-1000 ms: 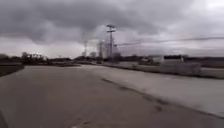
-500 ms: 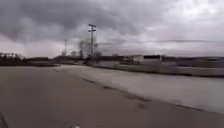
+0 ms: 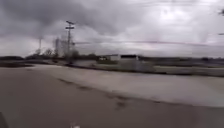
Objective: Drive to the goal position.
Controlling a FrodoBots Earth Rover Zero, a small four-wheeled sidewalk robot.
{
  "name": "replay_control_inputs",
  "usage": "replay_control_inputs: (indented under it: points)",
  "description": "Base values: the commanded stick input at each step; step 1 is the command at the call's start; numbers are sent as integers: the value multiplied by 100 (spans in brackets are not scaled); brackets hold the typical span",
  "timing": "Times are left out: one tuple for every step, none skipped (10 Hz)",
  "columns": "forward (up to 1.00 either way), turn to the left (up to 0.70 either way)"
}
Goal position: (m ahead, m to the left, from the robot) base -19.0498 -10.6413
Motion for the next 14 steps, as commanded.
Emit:
replay_control_inputs:
  points:
    - [0, -62]
    - [0, -62]
    - [0, -62]
    - [0, -62]
    - [0, -62]
    - [0, -62]
    - [0, -62]
    - [0, -62]
    - [0, -62]
    - [0, -60]
    - [0, -59]
    - [0, -58]
    - [0, -57]
    - [0, -57]
